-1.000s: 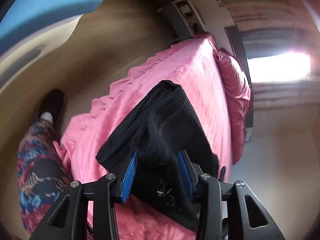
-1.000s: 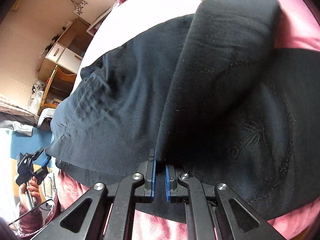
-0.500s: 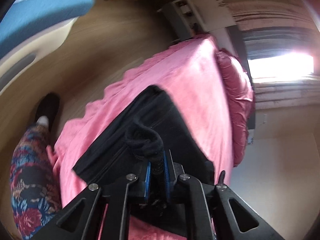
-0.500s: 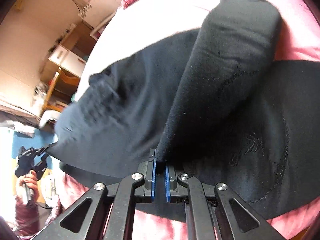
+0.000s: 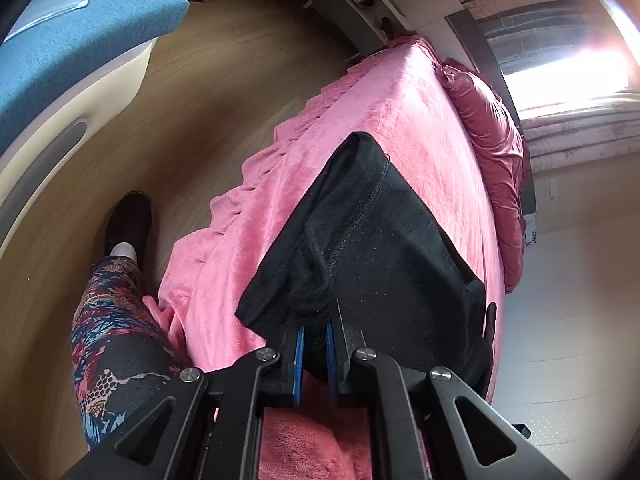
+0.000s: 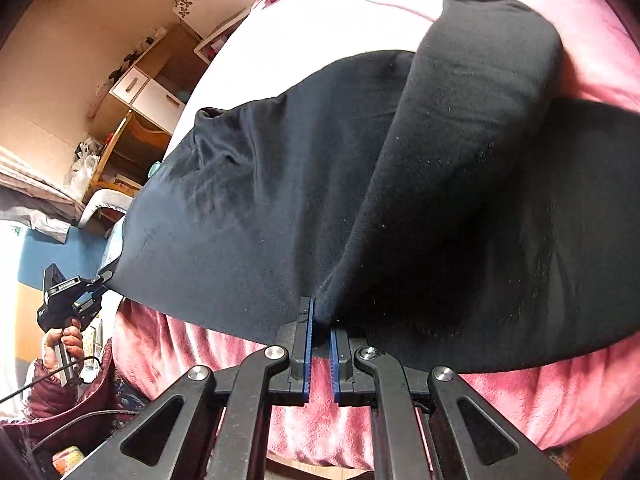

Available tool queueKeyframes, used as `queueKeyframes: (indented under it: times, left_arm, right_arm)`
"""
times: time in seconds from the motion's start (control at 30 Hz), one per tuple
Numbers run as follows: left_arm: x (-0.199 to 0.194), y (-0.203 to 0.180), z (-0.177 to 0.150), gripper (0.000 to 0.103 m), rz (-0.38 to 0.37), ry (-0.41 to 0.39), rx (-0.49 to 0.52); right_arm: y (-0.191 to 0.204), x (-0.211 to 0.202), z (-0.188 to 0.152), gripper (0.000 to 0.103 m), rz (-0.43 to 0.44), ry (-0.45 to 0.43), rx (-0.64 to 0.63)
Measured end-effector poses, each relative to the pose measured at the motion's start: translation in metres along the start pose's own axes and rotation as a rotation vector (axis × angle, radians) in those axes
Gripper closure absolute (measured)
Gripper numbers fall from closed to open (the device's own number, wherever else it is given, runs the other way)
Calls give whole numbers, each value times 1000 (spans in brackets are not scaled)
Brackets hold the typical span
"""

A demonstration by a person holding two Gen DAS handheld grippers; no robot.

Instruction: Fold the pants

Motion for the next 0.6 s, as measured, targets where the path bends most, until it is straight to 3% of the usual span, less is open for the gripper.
queueKeyframes:
  times: [0.07,0.13,0.2,0.27,0.33,0.37,0.43,0.5,0.6]
  left_arm:
    - [1,-5,-4,94,52,16,37]
    - [4,0,-6,90,152,27,62]
    - [14,6,-4,87,169,50,29]
    - [13,11,-2,75,207,38,-10]
    - [4,10,0,75,228,18,-17]
    - [-3,9,1,74,241,-3,-16]
    - [-23,7,6,74,304,-72,-12]
    - [-45,-2,11,74,343,-160,6]
    - [-60,-41,9,74,275,-231,120]
  right_arm:
    - [2,-4,-4,96,-23,-4,-24]
    - [1,0,-4,96,-31,3,-22]
    - [-13,13,-2,96,-34,38,-2]
    - [-19,22,-2,93,-20,54,33]
    - [-21,16,-2,88,28,51,49]
    - [-24,9,-2,75,33,49,48]
    - [-29,-3,-3,61,31,51,44]
    - [-37,-23,-2,61,17,27,34]
    - [-55,-58,12,61,-15,-45,65]
Point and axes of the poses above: each gripper's, at about its wrist camera, not at the fingertips, and x roughly the way its jaws point, y to its left, z to its top, the point moved 8 cm from there along x, roughly the way its jaws point, and after that the axes turned 12 degrees about y, right-handed, at the moved point
